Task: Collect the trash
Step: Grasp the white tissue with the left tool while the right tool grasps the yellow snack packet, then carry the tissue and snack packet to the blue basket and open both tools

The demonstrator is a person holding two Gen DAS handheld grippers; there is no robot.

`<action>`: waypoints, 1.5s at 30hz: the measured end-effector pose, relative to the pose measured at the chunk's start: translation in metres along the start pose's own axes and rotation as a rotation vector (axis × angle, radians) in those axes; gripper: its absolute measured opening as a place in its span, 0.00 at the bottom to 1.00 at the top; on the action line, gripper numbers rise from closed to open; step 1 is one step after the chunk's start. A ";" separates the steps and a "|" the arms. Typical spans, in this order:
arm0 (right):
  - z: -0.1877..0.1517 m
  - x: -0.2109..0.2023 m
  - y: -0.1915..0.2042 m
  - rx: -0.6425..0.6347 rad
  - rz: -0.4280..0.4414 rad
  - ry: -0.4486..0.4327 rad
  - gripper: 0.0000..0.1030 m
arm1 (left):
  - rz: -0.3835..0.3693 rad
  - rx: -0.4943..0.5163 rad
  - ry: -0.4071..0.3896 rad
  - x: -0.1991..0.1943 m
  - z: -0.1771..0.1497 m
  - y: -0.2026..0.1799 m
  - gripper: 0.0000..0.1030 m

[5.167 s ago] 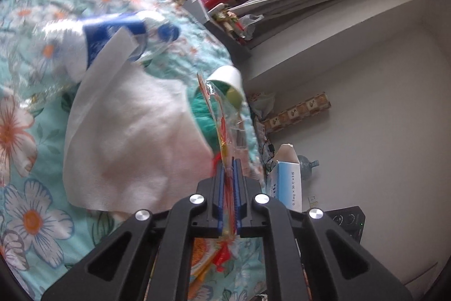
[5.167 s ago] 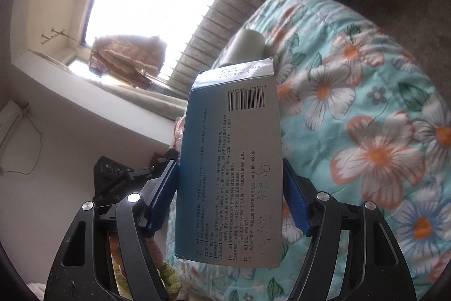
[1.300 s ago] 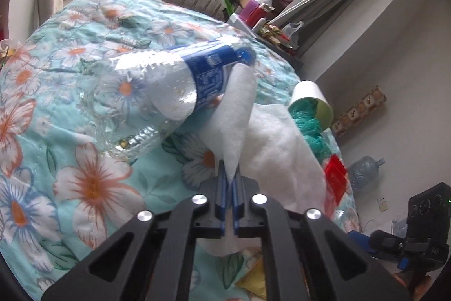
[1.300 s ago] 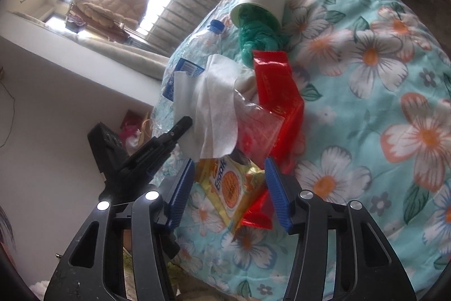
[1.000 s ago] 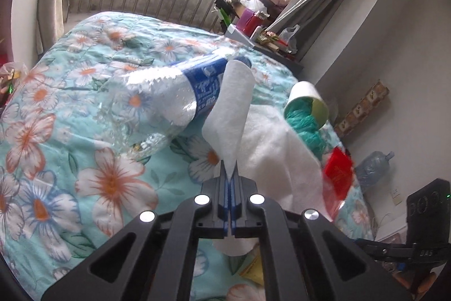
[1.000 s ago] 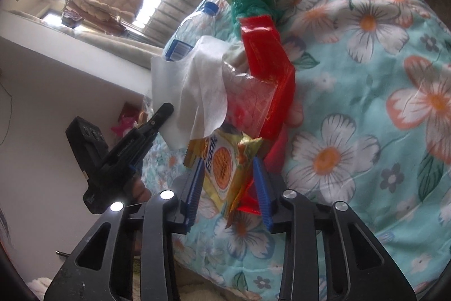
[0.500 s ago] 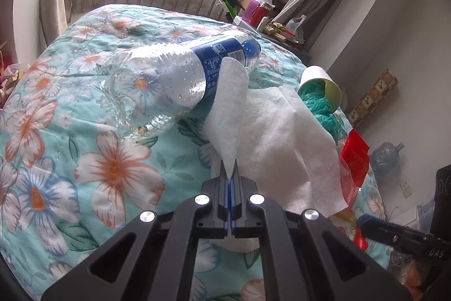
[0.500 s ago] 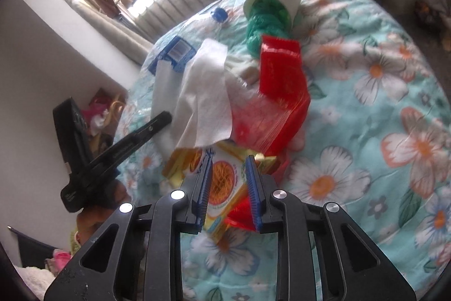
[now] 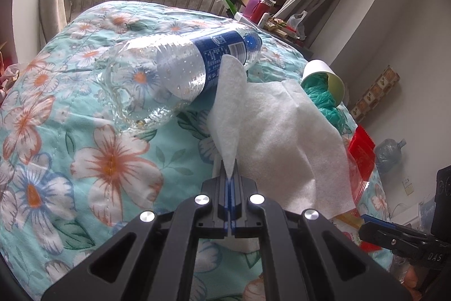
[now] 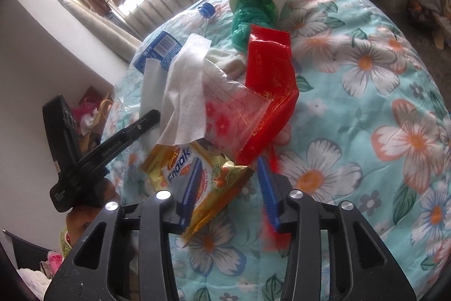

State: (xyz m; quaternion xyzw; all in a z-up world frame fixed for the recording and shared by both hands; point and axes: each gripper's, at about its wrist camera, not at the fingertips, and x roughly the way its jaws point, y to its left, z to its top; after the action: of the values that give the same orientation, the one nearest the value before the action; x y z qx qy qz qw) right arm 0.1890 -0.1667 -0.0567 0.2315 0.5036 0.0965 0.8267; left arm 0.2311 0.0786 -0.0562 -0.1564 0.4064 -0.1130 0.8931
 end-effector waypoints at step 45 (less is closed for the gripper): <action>-0.013 -0.038 -0.021 0.215 0.409 0.037 0.04 | -0.096 0.038 -0.169 -0.080 0.016 -0.016 0.00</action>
State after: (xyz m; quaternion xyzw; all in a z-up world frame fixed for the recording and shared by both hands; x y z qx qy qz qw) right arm 0.1585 -0.1963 -0.0418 0.4134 0.4689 0.2121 0.7512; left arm 0.1911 0.0930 0.0148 -0.1677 0.3194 -0.1499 0.9206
